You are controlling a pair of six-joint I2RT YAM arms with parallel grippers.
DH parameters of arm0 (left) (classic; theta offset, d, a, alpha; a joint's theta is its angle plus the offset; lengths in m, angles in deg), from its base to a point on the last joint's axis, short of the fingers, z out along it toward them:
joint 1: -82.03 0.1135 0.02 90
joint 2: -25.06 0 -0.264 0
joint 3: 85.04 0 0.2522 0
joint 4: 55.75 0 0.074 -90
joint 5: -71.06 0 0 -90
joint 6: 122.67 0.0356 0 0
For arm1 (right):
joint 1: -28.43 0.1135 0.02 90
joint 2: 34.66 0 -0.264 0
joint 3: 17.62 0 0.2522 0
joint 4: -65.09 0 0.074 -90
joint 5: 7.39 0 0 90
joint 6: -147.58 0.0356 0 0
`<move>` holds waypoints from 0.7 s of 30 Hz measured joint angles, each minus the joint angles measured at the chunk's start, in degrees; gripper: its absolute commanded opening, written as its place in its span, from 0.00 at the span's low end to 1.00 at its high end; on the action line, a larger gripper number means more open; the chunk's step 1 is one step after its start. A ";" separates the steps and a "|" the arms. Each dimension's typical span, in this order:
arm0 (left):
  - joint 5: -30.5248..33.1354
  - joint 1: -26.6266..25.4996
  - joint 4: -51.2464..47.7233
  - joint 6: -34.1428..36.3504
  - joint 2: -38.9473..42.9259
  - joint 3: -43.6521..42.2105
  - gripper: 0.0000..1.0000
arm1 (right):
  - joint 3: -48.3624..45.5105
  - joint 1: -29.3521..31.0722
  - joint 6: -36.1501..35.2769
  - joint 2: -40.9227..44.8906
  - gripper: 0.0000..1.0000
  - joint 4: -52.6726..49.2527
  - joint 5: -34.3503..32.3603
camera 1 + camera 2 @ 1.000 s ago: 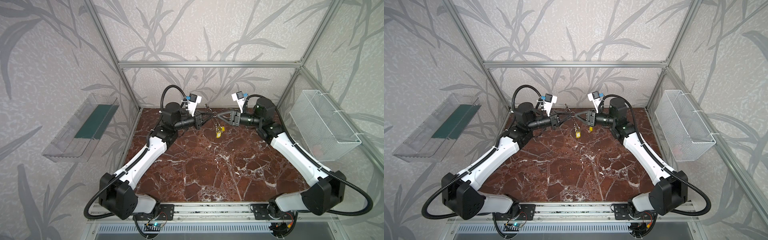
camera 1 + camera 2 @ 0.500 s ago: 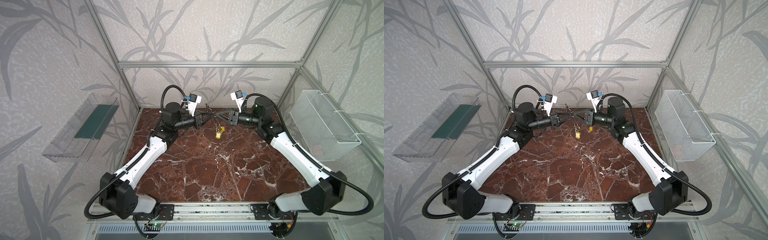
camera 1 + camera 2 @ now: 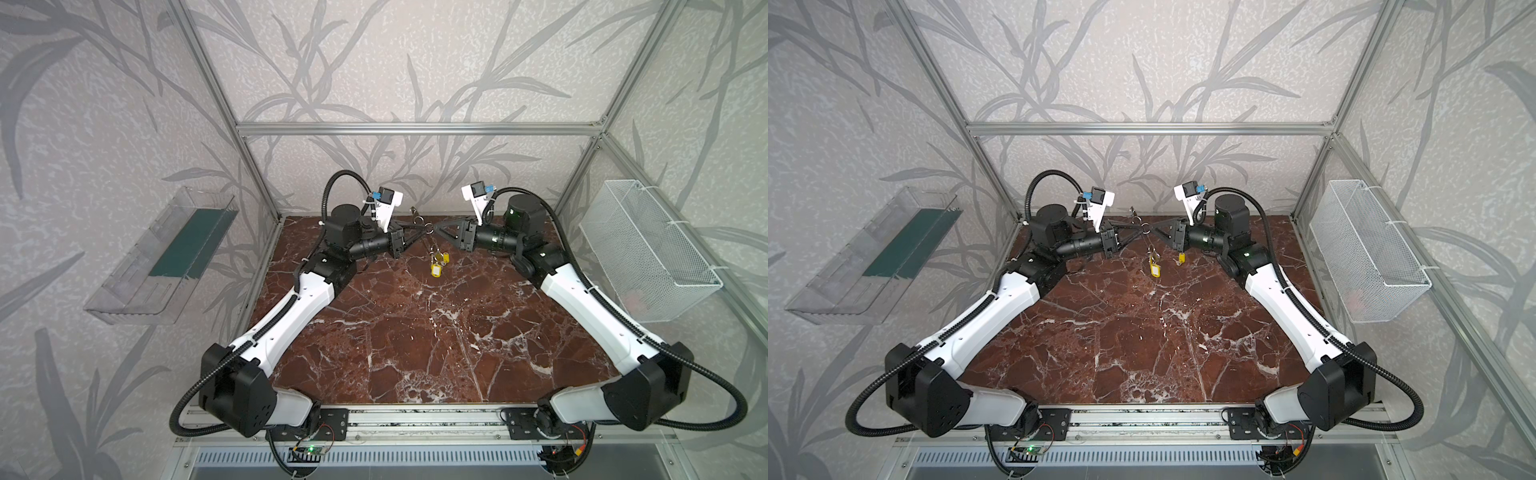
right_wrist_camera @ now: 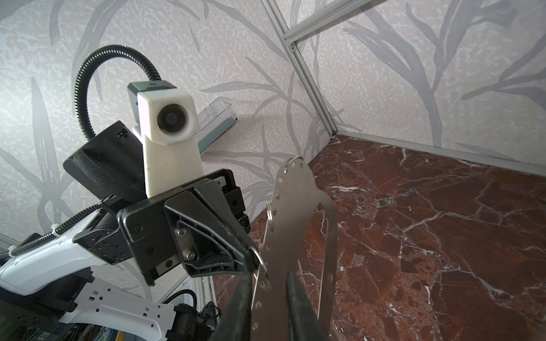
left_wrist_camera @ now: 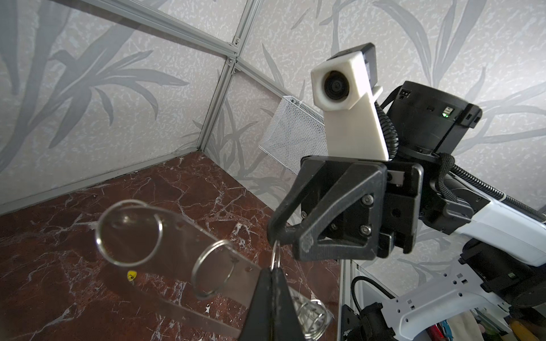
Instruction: Put the keys on the keyring
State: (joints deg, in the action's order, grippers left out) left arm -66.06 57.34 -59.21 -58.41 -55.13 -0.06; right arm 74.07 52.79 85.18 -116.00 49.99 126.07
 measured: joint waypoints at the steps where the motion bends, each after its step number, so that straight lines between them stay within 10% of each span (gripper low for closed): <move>1: -0.02 0.00 0.00 -0.02 -0.07 0.00 0.00 | 0.00 0.09 -0.02 -0.02 0.21 -0.09 0.00; 21: -0.33 -0.76 0.44 -0.24 -0.07 0.00 0.00 | 5.79 3.28 -3.52 -1.38 0.10 -10.23 -7.23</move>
State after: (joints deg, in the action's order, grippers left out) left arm -66.38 56.58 -58.77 -58.65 -55.19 -0.06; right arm 79.86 56.07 81.66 -117.38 39.76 118.84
